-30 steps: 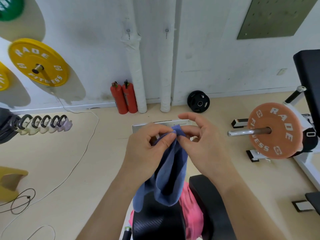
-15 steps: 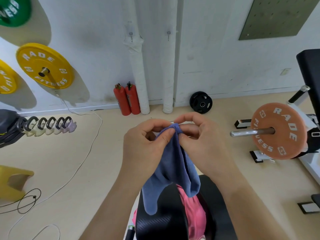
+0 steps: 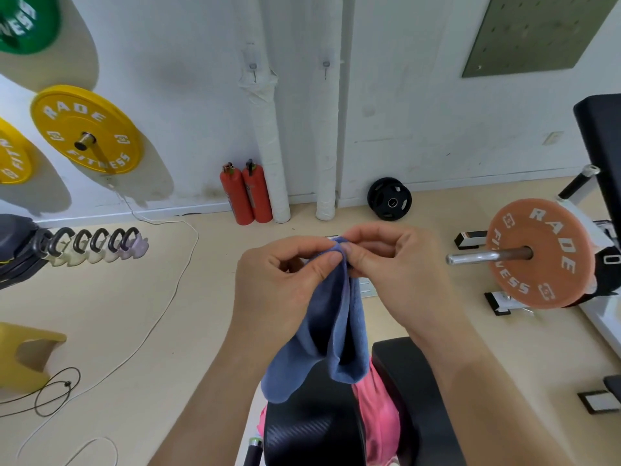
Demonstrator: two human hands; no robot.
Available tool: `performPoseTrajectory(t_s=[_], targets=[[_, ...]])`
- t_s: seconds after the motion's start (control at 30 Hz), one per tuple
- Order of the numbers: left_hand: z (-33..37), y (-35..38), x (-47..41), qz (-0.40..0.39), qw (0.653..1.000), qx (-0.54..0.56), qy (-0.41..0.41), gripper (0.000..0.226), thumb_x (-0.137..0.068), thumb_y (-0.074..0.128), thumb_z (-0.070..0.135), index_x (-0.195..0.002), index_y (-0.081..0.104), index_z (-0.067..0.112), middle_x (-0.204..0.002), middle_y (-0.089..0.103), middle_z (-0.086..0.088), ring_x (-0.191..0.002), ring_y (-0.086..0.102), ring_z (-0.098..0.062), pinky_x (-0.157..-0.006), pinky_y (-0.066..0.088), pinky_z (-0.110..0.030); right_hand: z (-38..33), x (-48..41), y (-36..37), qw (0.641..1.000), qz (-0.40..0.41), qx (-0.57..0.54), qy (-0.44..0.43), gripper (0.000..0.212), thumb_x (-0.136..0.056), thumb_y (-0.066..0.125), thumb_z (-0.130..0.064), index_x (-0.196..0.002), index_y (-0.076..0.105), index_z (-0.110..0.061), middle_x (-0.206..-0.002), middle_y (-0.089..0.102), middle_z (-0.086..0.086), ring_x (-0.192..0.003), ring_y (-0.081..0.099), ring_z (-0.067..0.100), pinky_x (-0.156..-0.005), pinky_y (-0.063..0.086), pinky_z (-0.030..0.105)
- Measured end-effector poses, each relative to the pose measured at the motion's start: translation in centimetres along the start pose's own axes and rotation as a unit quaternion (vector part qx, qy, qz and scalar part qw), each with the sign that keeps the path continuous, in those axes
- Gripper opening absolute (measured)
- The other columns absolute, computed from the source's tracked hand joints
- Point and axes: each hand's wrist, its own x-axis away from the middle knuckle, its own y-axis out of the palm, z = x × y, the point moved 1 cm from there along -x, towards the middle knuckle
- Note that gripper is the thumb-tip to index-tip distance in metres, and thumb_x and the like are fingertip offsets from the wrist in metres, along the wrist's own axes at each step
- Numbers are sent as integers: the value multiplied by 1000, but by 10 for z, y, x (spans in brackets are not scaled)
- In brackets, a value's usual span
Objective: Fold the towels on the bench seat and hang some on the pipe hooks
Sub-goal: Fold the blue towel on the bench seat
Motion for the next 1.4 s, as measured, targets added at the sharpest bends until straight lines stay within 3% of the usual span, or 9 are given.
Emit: performPoseTrajectory(t_s=[0.33,0.53,0.67,0.73,0.87,0.97,1.13,1.27,1.4], targets=[[5,-1,-10,31,999,16,13,20,-74,77,9,-81,72,27,-75,72,6,-71,66,-18,-66,55,-19,-12,-1,3,997,-30,21,-63,30,-87,64,1,-80,72,-27,-81,76,-9,-80,72,4,-76,55,18],[1,-3,-16,9,1000,27,-2,21,-75,76,7,-90,76,22,-79,74,4,-78,67,-24,-70,53,-17,-13,-5,2,995,-27,33,-95,31,-86,63,4,-82,71,-26,-85,76,-8,-83,72,4,-80,56,21],[2,-2,-18,4,999,39,0,21,-75,75,4,-88,75,20,-77,73,0,-71,67,-15,-67,52,-15,-15,-7,1,992,-34,70,-98,27,-86,64,2,-85,71,-24,-84,76,-8,-83,71,2,-81,56,22],[4,-2,-19,2,999,35,11,20,-74,75,3,-82,74,21,-75,73,2,-71,67,-10,-66,52,-16,-16,-7,1,992,-29,76,-97,27,-85,64,3,-84,69,-24,-80,75,-9,-81,70,1,-77,55,18],[6,-2,-24,16,998,-33,60,25,-78,72,5,-76,69,30,-73,69,12,-67,63,-20,-64,52,-24,-8,-13,5,990,-11,107,-93,28,-80,62,3,-84,64,-24,-77,71,-6,-78,68,5,-70,54,18],[5,-11,-33,54,995,-20,75,22,-80,66,12,-75,63,33,-69,63,17,-60,55,-8,-60,45,-15,22,-26,0,971,-19,237,-38,31,-72,51,3,-79,64,-24,-72,67,-6,-76,64,14,-65,52,30],[-15,-38,-54,133,989,19,56,28,-86,59,11,-74,60,37,-68,60,20,-60,50,-1,-61,42,-15,83,-36,-27,901,-51,416,109,29,-68,47,6,-59,40,-21,-56,40,-4,-61,42,23,-47,23,24],[-54,-62,-69,178,983,48,-9,26,-88,59,8,-76,61,31,-73,60,11,-65,51,-4,-63,41,-21,96,-41,-67,884,-104,394,229,15,-81,57,-7,-86,60,-21,-80,60,2,-71,55,19,-59,44,25],[-90,-63,-72,160,983,37,-82,25,-88,62,9,-76,62,31,-74,59,6,-65,51,-6,-63,38,-19,78,-58,-89,894,-98,363,245,9,-82,58,-9,-87,65,-13,-75,56,6,-63,45,16,-54,36,25]])
